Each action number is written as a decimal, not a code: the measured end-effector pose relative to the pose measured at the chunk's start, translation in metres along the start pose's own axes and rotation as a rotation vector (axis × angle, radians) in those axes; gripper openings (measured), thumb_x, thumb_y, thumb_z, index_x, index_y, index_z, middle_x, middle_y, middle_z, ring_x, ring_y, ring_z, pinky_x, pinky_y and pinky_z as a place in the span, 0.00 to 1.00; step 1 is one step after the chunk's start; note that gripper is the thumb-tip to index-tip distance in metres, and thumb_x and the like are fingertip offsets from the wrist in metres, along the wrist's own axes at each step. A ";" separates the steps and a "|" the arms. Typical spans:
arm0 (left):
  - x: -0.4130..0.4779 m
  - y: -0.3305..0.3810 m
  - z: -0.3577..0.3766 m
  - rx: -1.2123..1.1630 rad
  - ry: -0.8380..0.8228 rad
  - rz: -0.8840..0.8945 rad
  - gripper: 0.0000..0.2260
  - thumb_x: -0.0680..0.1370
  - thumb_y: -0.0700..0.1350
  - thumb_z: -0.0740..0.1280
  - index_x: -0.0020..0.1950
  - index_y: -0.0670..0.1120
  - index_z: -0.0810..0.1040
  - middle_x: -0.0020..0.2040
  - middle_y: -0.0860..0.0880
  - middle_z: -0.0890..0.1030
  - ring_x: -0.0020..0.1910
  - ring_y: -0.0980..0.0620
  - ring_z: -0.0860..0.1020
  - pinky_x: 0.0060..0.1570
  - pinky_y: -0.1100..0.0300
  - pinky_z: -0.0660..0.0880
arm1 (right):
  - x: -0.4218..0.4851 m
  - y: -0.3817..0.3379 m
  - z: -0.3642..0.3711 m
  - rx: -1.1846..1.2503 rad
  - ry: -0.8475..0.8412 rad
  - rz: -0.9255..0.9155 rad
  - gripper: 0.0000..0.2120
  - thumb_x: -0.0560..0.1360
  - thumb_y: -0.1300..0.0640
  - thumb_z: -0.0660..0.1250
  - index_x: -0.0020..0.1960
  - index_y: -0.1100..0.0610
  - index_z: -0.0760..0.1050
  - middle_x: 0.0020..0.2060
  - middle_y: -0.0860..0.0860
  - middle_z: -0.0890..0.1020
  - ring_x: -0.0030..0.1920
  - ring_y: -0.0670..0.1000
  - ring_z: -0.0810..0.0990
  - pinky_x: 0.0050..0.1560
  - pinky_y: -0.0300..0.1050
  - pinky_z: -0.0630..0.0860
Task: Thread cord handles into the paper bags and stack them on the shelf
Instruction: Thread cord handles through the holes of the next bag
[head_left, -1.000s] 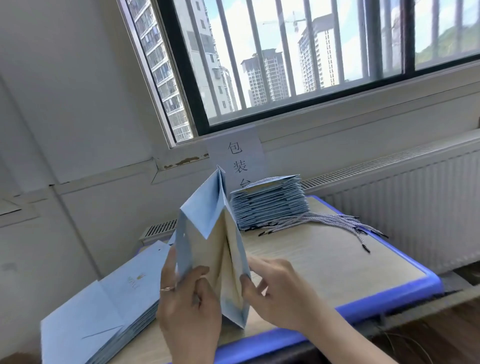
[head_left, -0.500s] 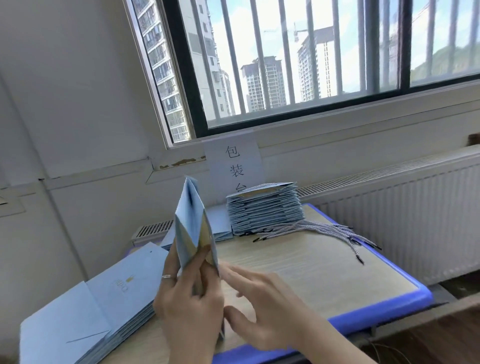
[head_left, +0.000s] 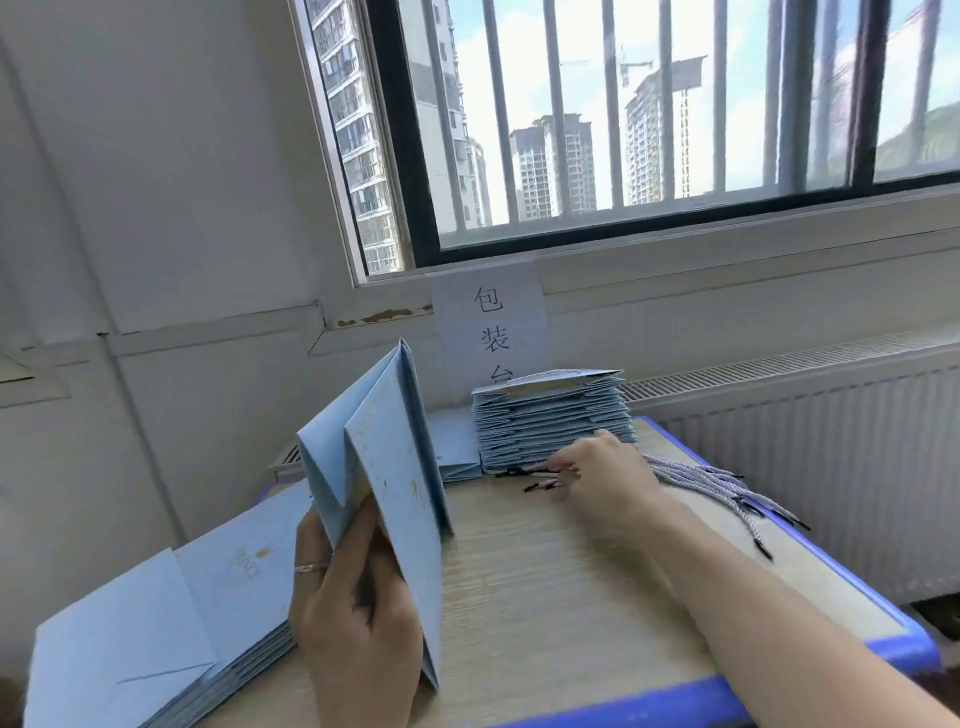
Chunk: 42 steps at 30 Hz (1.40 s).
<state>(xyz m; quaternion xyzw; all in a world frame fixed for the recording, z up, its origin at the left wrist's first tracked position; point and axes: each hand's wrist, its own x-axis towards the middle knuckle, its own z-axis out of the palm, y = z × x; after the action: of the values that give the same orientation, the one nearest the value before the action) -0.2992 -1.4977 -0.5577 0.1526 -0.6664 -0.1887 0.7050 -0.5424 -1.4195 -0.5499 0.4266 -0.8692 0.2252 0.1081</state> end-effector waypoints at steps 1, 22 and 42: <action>0.000 0.001 0.000 -0.015 -0.011 -0.009 0.18 0.74 0.32 0.60 0.57 0.48 0.80 0.56 0.43 0.77 0.52 0.67 0.75 0.42 0.75 0.68 | 0.001 0.002 0.006 0.004 -0.013 -0.005 0.17 0.79 0.58 0.62 0.63 0.45 0.80 0.55 0.52 0.81 0.62 0.56 0.73 0.60 0.50 0.74; -0.003 0.004 -0.004 -0.056 -0.133 -0.159 0.21 0.74 0.34 0.59 0.60 0.49 0.82 0.56 0.49 0.73 0.54 0.61 0.73 0.47 0.75 0.68 | -0.008 -0.048 0.008 0.806 0.216 -0.208 0.09 0.77 0.64 0.68 0.44 0.51 0.80 0.40 0.46 0.83 0.29 0.38 0.71 0.34 0.32 0.65; -0.003 0.000 -0.001 -0.077 -0.186 -0.121 0.17 0.83 0.48 0.55 0.69 0.57 0.74 0.66 0.51 0.72 0.61 0.72 0.69 0.51 0.79 0.67 | -0.064 -0.115 -0.006 0.979 0.503 -0.550 0.03 0.79 0.55 0.64 0.47 0.51 0.75 0.35 0.36 0.74 0.35 0.40 0.72 0.40 0.29 0.66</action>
<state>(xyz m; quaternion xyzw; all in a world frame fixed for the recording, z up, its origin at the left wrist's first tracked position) -0.2985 -1.4960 -0.5603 0.1473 -0.7109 -0.2696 0.6326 -0.4122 -1.4340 -0.5347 0.5692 -0.4707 0.6559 0.1556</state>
